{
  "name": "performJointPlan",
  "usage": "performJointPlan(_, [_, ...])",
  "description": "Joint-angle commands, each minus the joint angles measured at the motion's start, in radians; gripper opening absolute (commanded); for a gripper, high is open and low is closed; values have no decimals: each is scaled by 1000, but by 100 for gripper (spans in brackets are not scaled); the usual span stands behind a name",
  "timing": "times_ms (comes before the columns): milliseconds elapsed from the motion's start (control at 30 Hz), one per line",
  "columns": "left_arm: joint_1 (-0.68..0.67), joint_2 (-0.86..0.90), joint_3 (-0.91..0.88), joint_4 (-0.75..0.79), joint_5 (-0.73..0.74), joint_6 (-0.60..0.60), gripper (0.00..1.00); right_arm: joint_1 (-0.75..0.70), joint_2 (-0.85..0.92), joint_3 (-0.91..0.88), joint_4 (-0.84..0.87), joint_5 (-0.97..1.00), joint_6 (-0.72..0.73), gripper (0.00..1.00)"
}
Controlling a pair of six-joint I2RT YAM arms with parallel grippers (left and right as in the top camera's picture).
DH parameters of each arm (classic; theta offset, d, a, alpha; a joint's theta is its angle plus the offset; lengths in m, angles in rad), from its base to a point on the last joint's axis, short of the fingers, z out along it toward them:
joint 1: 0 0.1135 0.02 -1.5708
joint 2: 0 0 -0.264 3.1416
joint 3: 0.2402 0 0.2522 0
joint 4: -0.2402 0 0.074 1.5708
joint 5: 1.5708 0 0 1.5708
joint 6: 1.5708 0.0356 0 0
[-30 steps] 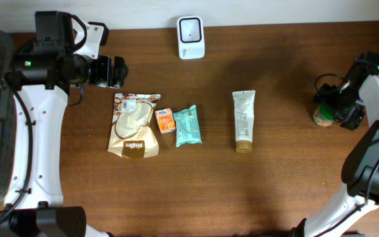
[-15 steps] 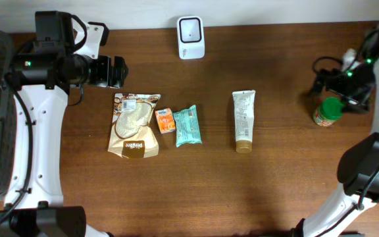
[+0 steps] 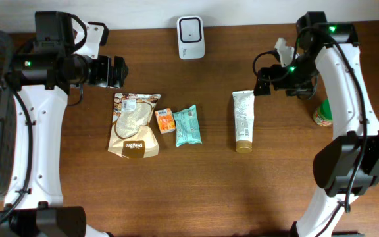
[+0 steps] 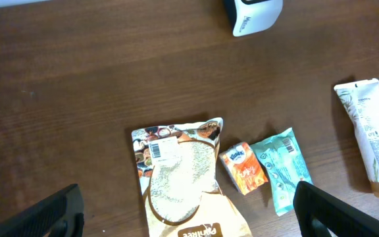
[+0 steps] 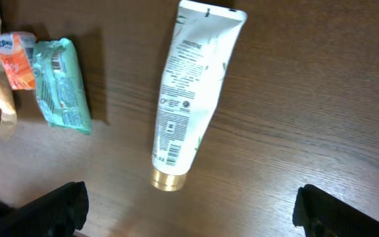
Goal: Scan the item barcode
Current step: 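Move the right gripper over the white tube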
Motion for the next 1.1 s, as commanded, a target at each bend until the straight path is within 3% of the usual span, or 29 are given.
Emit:
performJointPlan(0, [3, 3, 3, -1, 3, 16, 99, 21, 36, 4, 2, -27, -10, 98])
performJointPlan(267, [3, 3, 3, -1, 3, 16, 99, 30, 133, -104, 27, -156, -10, 88])
performJointPlan(533, [3, 3, 3, -1, 3, 16, 99, 30, 135, -335, 224, -180, 58, 87])
performJointPlan(633, [3, 3, 3, -1, 3, 16, 99, 36, 135, -364, 249, -180, 92, 82])
performJointPlan(733, [3, 3, 3, -1, 3, 16, 99, 55, 135, -374, 252, -179, 92, 74])
performJointPlan(800, [3, 3, 3, -1, 3, 16, 99, 69, 133, -373, 251, -180, 92, 61])
performJointPlan(1067, [3, 3, 3, -1, 3, 16, 99, 106, 56, -217, 193, -129, 111, 60])
